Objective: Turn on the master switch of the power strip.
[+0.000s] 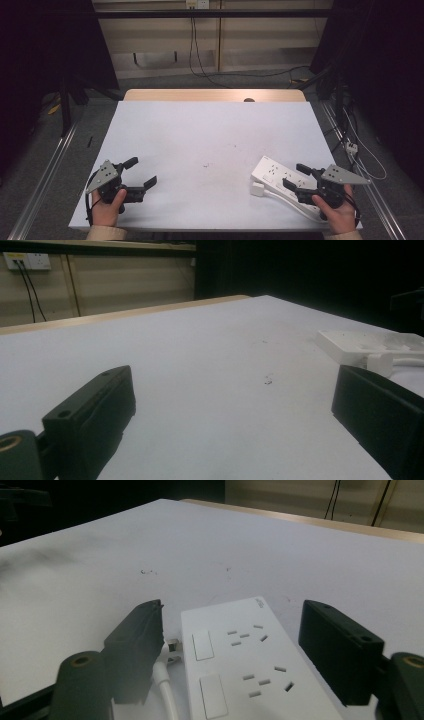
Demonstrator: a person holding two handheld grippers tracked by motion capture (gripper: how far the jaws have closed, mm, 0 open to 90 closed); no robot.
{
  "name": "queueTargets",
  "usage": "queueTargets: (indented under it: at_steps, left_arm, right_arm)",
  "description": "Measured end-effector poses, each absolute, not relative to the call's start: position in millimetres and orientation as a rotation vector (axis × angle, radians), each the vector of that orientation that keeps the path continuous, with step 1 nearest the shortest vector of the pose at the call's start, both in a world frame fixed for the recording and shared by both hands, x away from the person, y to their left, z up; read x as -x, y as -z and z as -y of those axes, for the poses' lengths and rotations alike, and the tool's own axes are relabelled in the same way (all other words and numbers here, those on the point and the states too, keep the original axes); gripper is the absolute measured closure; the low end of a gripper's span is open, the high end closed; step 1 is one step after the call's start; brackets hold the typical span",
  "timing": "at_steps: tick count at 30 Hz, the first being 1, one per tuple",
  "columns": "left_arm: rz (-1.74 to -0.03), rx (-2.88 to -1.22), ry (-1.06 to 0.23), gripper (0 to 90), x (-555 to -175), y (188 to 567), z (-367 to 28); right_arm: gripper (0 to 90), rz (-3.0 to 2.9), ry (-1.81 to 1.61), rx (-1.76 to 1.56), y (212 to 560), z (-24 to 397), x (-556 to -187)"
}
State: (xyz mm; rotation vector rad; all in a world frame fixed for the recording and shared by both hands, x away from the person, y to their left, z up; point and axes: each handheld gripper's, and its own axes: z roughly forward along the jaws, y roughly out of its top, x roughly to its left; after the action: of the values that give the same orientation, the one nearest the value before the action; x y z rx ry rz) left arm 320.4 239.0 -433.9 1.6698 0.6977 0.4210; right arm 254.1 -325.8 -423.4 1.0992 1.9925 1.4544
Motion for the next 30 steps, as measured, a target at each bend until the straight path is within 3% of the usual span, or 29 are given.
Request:
queueTargets:
  at_steps: [25, 30]
  left_arm:
    - [-0.697, -1.675, -0.415, 3.5, -320.3, 434.7, -238.0]
    - [-0.7, -1.674, -0.414, 3.5, -320.2, 434.9, -237.5]
  right_arm:
    - [46.9, -2.059, -1.44, -1.075, 427.9, 350.4, -255.8]
    - [55.0, -2.087, -1.435, -1.067, 429.8, 353.9, -255.8]
